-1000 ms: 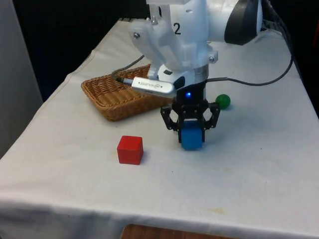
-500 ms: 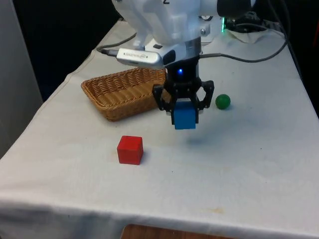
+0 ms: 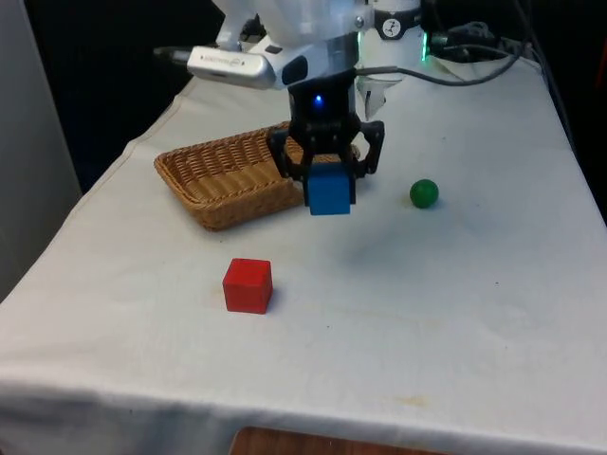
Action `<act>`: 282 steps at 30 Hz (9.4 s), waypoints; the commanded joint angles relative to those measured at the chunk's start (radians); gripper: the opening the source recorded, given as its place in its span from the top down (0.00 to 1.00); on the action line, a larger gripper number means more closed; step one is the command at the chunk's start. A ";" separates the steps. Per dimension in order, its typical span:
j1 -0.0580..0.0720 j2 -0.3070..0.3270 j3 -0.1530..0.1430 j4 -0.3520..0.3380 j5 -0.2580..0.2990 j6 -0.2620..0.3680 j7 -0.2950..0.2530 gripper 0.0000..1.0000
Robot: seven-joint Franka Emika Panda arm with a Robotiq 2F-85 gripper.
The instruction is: Place all non-red objects into the basket.
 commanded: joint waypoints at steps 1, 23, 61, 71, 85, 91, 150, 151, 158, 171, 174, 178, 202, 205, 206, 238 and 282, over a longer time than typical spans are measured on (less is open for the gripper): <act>0.006 -0.018 -0.008 -0.019 -0.010 0.003 -0.001 0.97; 0.011 -0.248 -0.051 -0.226 -0.117 -0.001 -0.016 0.97; 0.005 -0.483 -0.151 -0.467 -0.213 0.029 -0.093 0.97; 0.006 -0.472 -0.168 -0.500 -0.211 0.068 -0.098 0.97; -0.002 -0.394 -0.188 -0.522 -0.148 0.171 -0.144 0.97; -0.002 -0.356 -0.195 -0.532 -0.100 0.211 -0.177 0.97; -0.010 -0.082 -0.194 -0.507 0.257 0.350 -0.378 0.10; -0.015 -0.082 -0.190 -0.504 0.262 0.346 -0.381 0.10; -0.010 -0.082 -0.195 -0.505 0.257 0.346 -0.378 0.00; 0.018 -0.184 -0.242 -0.549 0.202 0.314 -0.358 0.00; 0.024 -0.230 -0.244 -0.568 0.167 0.311 -0.335 0.00; 0.027 -0.264 -0.243 -0.582 0.137 0.310 -0.313 0.00; 0.063 -0.527 -0.154 -0.642 -0.182 0.240 -0.001 0.00; 0.072 -0.561 -0.141 -0.643 -0.245 0.221 0.062 0.00; 0.072 -0.569 -0.135 -0.643 -0.256 0.215 0.072 0.00; 0.068 -0.732 0.050 -0.645 -0.408 0.109 0.254 0.00; 0.069 -0.607 0.310 -0.706 -0.404 0.193 0.482 0.00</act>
